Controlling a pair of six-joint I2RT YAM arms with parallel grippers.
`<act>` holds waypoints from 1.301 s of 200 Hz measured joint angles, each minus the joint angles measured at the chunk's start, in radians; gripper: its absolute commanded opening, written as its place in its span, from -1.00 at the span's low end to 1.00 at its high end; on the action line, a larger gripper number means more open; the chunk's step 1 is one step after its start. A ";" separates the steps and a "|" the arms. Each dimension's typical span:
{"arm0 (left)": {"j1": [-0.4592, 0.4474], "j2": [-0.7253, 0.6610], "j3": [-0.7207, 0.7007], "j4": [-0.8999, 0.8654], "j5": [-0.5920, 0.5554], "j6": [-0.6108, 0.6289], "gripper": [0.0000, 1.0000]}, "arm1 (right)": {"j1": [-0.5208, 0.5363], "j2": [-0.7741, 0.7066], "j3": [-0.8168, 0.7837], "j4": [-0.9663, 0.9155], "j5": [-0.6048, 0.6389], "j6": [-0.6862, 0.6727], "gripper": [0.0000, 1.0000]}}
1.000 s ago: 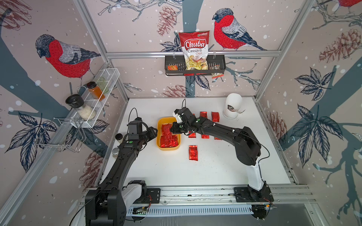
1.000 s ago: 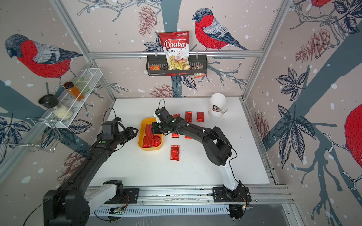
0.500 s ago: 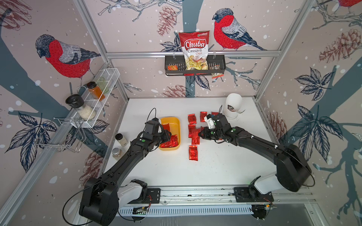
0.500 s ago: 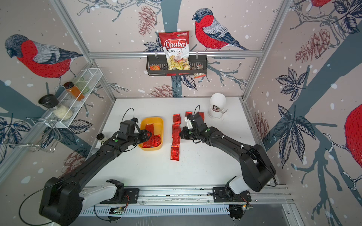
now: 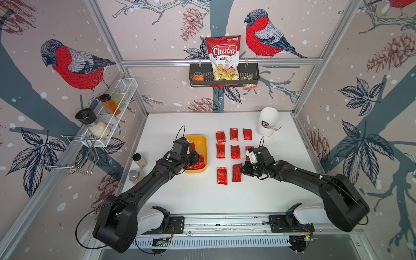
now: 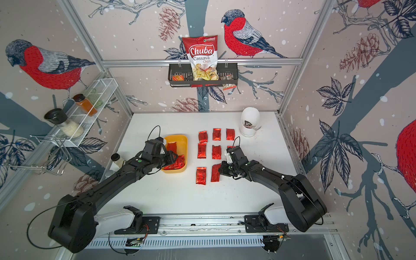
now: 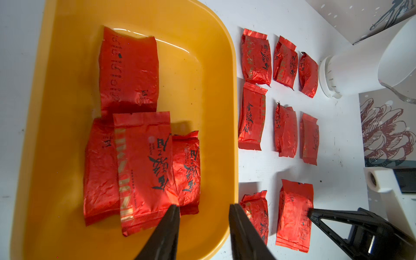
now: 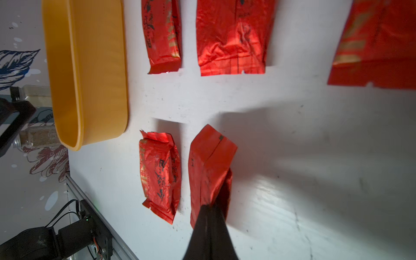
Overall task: Take the tea bags out of the storage box
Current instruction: Place the tea bag at the center of the board, then pick up the tea bag from the storage box.
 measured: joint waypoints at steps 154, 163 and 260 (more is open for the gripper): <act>0.194 0.040 0.114 -0.037 -0.003 0.100 -0.07 | 0.156 0.102 0.381 -0.162 0.245 -0.030 -0.08; 0.226 0.032 0.113 -0.039 0.016 0.105 -0.06 | 0.188 0.158 0.458 -0.169 0.246 -0.030 -0.09; 0.423 -0.035 -0.014 0.001 0.196 0.105 -0.05 | 0.329 0.747 1.090 -0.241 0.179 -0.055 -0.16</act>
